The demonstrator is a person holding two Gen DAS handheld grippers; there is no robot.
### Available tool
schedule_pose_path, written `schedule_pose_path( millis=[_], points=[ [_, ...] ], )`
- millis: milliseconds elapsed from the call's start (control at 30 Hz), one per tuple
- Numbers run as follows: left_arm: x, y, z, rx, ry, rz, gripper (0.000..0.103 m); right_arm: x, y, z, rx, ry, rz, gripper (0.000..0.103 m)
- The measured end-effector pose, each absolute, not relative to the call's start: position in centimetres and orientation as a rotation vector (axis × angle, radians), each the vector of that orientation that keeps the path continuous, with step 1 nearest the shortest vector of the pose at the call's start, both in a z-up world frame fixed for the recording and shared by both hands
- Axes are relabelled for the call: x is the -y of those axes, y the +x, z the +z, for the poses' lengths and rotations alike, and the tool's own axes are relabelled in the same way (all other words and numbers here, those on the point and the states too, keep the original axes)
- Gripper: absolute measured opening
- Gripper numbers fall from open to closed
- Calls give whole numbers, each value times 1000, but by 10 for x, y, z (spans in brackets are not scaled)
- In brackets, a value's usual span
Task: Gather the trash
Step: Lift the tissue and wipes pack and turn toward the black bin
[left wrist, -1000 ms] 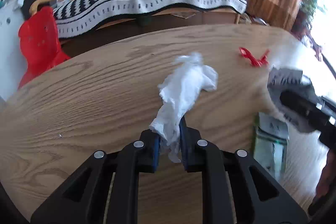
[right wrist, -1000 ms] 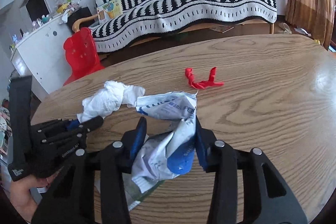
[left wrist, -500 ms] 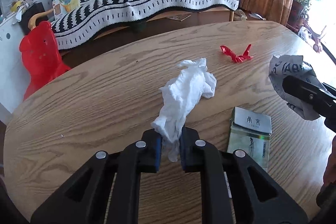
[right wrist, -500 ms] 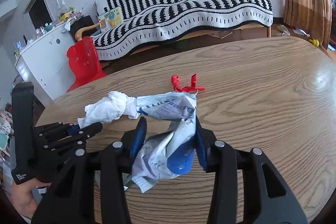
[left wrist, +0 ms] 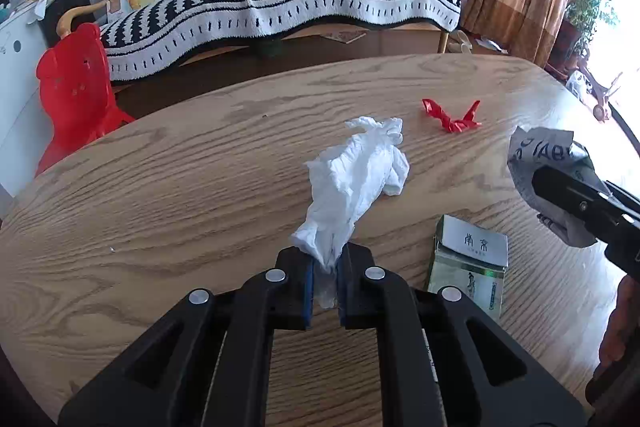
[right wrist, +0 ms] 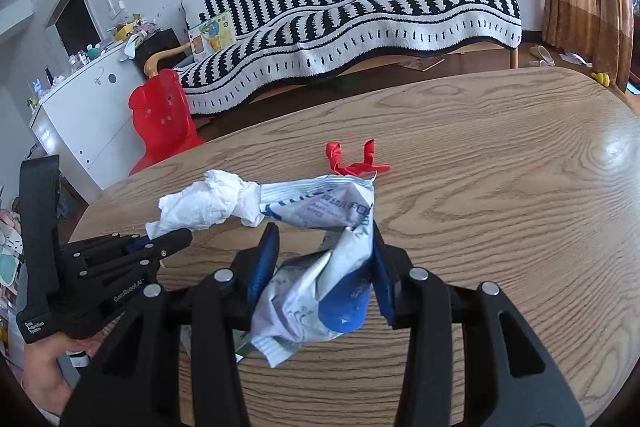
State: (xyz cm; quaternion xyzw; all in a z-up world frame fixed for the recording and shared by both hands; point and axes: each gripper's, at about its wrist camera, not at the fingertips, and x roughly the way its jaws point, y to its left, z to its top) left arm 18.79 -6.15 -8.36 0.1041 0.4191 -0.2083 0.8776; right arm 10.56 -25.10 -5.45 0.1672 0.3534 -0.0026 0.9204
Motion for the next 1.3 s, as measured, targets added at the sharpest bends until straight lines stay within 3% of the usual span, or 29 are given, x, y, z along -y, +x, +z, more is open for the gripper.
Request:
schedule_pose_path(
  millis=[467,767,933,1100,1300],
  points=[
    [51,183,-62,-828,136,-465,6,254,103,-53,-719,351,-2,43],
    [72,150,-34,-785,81,-527,6,281,73,-25,-609,406,-87,43],
    [119,68,-7,-740,28,-716,6,338,-25,8,-484,523,-123,43],
    [202,-30,-26,-889,32,-1035,6,405,-170,20,-418,436,-341,43],
    [294,-147,-65,-1042,174,-1239,6,479,-318,-31,-567,542,-519,43]
  ],
)
